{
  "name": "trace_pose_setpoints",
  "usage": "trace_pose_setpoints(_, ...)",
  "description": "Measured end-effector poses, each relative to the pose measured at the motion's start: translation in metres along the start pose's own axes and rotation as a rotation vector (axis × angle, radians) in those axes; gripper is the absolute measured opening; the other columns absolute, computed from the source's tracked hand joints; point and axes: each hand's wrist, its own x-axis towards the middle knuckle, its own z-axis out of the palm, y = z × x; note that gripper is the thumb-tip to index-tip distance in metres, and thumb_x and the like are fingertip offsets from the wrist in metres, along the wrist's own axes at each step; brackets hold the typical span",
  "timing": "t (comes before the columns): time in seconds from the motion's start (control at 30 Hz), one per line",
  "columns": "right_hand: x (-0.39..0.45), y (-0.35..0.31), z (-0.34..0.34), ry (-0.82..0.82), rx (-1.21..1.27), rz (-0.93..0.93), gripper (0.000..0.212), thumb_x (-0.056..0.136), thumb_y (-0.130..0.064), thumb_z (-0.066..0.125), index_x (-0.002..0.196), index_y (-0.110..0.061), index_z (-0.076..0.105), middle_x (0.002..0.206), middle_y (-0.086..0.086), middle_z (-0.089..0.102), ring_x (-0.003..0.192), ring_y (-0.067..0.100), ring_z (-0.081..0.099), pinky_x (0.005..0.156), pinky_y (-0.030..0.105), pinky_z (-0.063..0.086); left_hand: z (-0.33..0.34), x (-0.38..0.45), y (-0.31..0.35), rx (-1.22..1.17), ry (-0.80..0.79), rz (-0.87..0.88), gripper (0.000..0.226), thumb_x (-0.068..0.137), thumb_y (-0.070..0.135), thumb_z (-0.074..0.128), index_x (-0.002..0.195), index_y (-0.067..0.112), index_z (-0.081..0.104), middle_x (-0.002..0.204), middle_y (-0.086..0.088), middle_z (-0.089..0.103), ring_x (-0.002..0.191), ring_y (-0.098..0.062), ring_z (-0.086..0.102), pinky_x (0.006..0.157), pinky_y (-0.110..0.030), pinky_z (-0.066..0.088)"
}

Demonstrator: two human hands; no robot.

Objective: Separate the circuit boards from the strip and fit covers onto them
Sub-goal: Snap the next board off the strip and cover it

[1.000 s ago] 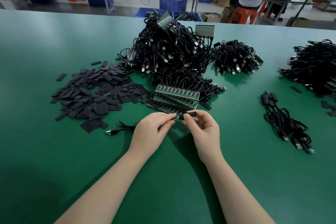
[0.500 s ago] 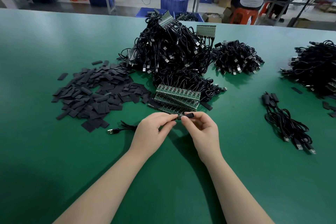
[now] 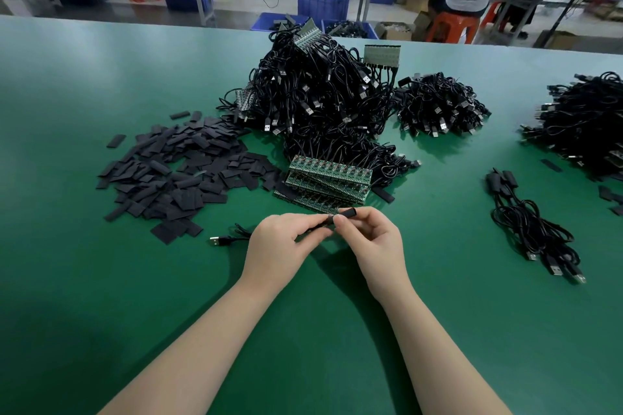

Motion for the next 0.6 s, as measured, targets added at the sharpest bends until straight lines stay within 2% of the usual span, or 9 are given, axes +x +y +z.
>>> trace_pose_setpoints(0.1,0.0008,-0.0008,-0.0013,0.028,0.037,0.013,0.011,0.087,-0.012,0.074,0.083,-0.022,0.072,0.081,0.003,0.075,0.081,0.015,0.069,0.081,0.026,0.055,0.0018,0.0004,-0.0011,0.056,-0.004,0.096,0.025,0.085,0.015,0.072,0.110,0.015,0.075,0.102,0.005,0.075,0.098,-0.004,0.062,0.083,-0.027,0.047)
trace_pose_setpoints(0.27,0.0002,-0.0009,0.0001,-0.018,0.002,0.012,0.009,0.086,-0.012,0.075,0.085,-0.019,0.071,0.075,-0.005,0.073,0.074,0.007,0.067,0.071,0.016,0.052,0.0002,-0.0005,-0.0008,0.057,0.014,0.100,0.025,0.084,0.015,0.071,0.108,0.014,0.075,0.101,0.003,0.075,0.094,-0.006,0.063,0.081,-0.024,0.045)
trace_pose_setpoints(0.4,0.0000,-0.0008,-0.0008,-0.009,0.016,0.016,0.013,0.086,-0.012,0.075,0.081,-0.023,0.071,0.075,-0.004,0.073,0.076,0.009,0.068,0.074,0.018,0.053,0.0009,-0.0012,0.0010,0.080,0.023,0.126,0.026,0.082,0.012,0.074,0.107,0.011,0.076,0.097,-0.001,0.076,0.091,-0.009,0.062,0.077,-0.024,0.045)
trace_pose_setpoints(0.47,-0.0004,-0.0011,-0.0004,-0.018,0.019,0.012,0.014,0.085,-0.011,0.076,0.080,-0.023,0.071,0.074,-0.006,0.073,0.074,0.007,0.069,0.070,0.016,0.052,0.0011,-0.0014,0.0017,0.094,0.033,0.139,0.026,0.081,0.013,0.072,0.107,0.009,0.076,0.095,-0.002,0.076,0.092,-0.010,0.060,0.075,-0.024,0.045)
trace_pose_setpoints(0.6,0.0004,-0.0020,0.0014,-0.031,0.010,0.009,0.015,0.084,-0.011,0.077,0.079,-0.024,0.072,0.073,-0.008,0.072,0.071,0.004,0.067,0.066,0.013,0.050,-0.0002,-0.0017,0.0020,0.143,0.033,0.162,0.027,0.080,0.016,0.071,0.106,0.010,0.076,0.091,-0.001,0.077,0.077,-0.012,0.060,0.070,-0.020,0.044)
